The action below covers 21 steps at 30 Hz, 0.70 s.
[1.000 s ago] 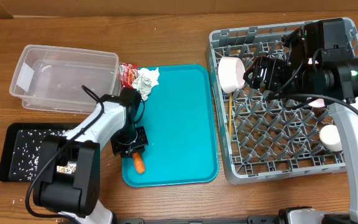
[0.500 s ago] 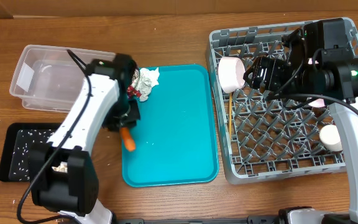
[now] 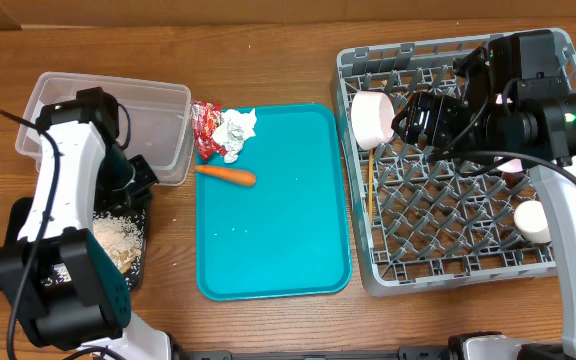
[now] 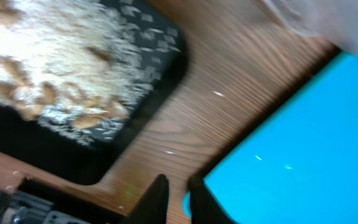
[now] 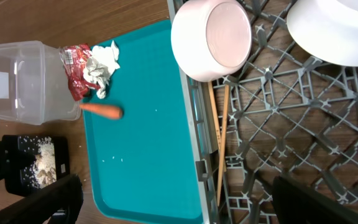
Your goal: Sort waste into correct bins and load items into the dishwasher
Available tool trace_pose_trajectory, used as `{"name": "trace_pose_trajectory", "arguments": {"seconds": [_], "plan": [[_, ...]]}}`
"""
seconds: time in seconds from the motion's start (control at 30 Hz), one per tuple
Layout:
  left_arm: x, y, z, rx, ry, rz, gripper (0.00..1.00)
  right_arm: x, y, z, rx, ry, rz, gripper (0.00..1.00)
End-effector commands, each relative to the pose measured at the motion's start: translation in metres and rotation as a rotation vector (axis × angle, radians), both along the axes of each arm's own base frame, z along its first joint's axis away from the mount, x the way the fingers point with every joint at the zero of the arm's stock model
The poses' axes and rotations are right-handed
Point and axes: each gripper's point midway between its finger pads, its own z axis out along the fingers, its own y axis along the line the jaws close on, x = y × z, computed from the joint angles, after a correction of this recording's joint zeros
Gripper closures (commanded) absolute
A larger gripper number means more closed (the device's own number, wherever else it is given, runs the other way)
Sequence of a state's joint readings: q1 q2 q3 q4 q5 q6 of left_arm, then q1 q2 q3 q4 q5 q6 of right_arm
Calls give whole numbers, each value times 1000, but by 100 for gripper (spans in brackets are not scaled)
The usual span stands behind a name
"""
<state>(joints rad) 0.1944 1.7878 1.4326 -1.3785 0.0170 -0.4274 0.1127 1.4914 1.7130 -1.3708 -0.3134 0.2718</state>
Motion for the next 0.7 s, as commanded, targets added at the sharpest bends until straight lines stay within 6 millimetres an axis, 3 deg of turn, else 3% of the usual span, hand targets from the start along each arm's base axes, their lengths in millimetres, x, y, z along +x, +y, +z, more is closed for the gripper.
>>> {"name": "trace_pose_trajectory", "arguments": {"seconds": [0.0,0.07,0.17,0.3,0.4,0.53,0.67], "plan": [[7,-39,12,-78,-73,-139,73,1,1,6,-2,-27,10,0],[10,-59,16,-69,-98,-215,56,1,1,6,-2,-26,10,0],[20,-85,14,6,-133,-319,1,1,1,6,-1,-26,9,0],[43,-130,2,-1,-225,-351,3,1,1,6,-1,-26,9,0],[68,-150,-6,18,-316,-393,8,1,1,6,-1,-26,9,0],[111,-161,-12,95,-462,-535,5,0,1,6,-1,-25,10,0],[132,-164,-24,121,-506,-710,5,-1,1,6,-2,-21,10,0]]}}
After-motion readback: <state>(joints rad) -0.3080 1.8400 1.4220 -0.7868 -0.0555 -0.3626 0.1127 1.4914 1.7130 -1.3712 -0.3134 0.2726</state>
